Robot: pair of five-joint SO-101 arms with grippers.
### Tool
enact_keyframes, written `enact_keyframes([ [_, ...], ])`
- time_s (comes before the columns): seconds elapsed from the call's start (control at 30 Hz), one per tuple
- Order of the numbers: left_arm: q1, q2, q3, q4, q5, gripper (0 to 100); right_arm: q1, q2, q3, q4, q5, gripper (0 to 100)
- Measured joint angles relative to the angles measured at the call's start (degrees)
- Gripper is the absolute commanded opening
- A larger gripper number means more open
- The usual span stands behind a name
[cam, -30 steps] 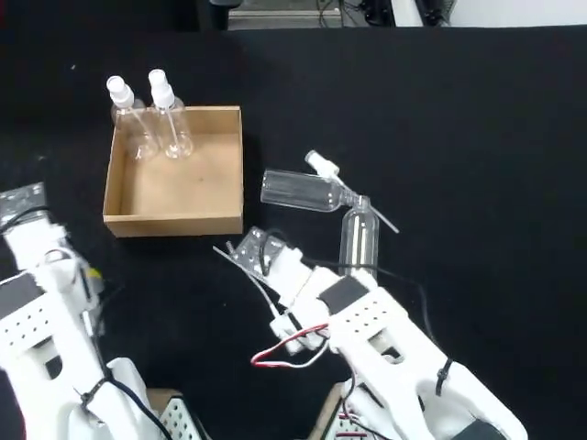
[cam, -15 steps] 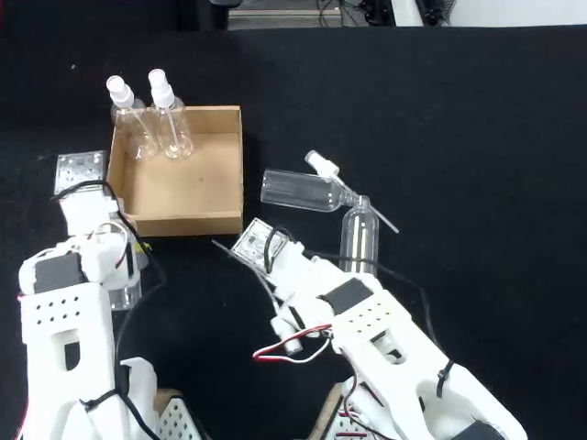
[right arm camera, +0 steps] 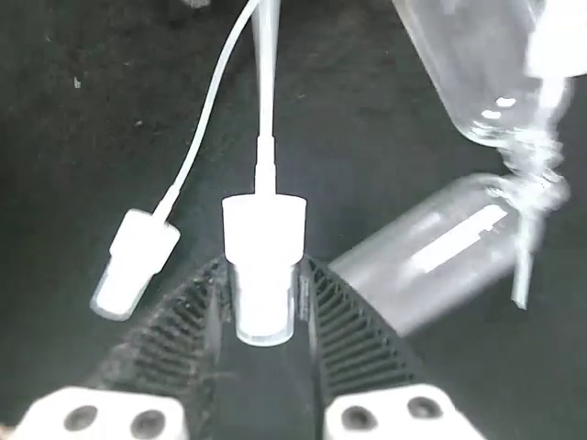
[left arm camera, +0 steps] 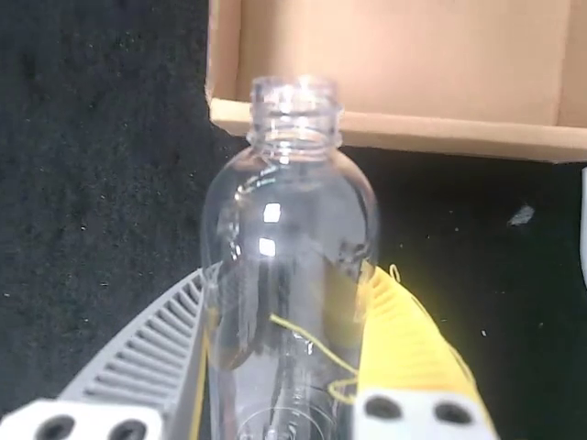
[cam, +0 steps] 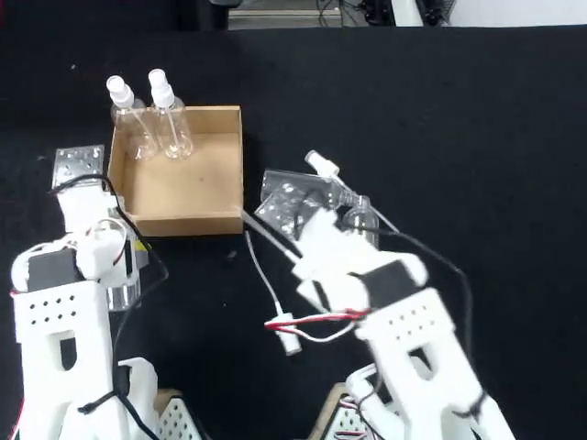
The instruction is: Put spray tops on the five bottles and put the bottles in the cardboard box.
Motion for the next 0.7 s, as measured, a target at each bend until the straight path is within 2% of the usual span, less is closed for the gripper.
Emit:
enact_keyframes([
  [0.17,2.8,0.0,-5.0,2.9,-1.0,3,8.7,-1.8,-11.3,9.1,7.0,1.1],
  [0.4,17.8,0.0,-8.1,3.1,-11.3,3,22.5,4.8,-25.0,16.8,22.0,1.1],
  [0.57,27.5,0.0,-8.1,3.0,-12.7,3,30.7,6.1,-29.7,20.8,36.7,1.1],
  [0.7,29.9,-0.1,-6.0,-2.3,-12.9,3,34.8,6.1,-30.2,21.1,42.3,1.1],
])
